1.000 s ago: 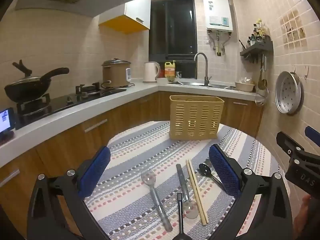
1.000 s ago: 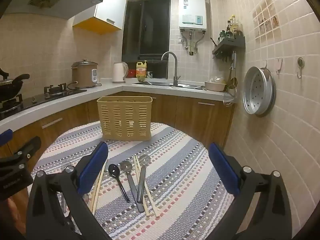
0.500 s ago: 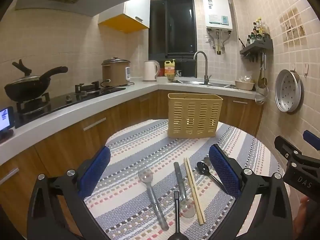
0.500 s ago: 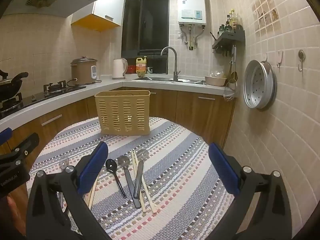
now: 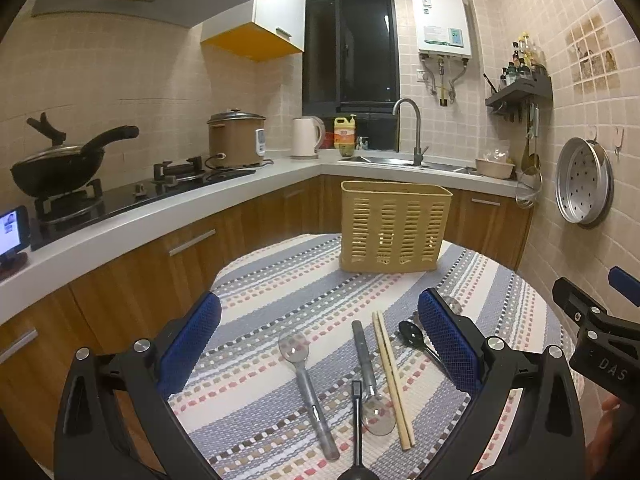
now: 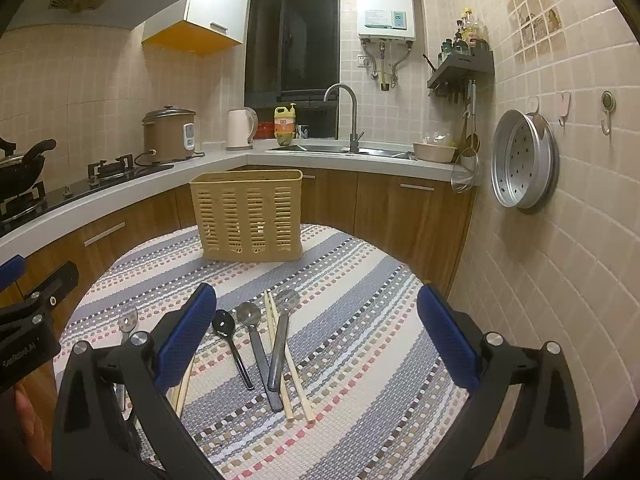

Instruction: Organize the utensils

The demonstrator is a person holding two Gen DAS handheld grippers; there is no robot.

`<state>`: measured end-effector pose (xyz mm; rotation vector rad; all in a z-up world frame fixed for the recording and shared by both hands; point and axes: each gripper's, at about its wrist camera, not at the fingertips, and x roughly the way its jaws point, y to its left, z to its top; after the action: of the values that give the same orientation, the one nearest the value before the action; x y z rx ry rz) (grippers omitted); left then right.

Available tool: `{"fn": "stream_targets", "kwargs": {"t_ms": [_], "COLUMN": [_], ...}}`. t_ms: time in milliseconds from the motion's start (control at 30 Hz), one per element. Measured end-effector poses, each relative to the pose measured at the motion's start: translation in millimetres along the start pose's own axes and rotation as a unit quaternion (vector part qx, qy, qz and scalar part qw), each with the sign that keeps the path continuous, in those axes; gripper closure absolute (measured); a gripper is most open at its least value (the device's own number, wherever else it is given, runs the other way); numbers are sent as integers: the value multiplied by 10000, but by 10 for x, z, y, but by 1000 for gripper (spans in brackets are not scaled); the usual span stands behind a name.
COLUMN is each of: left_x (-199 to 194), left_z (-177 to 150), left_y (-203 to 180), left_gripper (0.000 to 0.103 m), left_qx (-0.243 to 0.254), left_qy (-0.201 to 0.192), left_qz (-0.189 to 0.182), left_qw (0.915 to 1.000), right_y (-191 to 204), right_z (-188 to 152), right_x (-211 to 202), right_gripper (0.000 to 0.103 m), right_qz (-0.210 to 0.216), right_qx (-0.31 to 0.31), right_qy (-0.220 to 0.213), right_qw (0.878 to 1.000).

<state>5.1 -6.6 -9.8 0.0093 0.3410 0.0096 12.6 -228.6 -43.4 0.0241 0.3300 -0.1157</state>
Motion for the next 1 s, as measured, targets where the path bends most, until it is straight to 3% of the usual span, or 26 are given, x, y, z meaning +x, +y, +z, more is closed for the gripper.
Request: {"fn": "stream_targets", "kwargs": {"t_ms": [1000], "left_x": [14], "left_z": [-11], "left_y": [50], "left_gripper": [8], "left_qx": [-49], "left_qy": [55], "left_qz": [-4], "left_qw": [10000], "right_y": [103], "right_z": [20], "right_x": [3], "right_gripper": [7], "right_qz": [28], "right_qx": [-113], "right_qy": [93], "right_qw": [9999]}}
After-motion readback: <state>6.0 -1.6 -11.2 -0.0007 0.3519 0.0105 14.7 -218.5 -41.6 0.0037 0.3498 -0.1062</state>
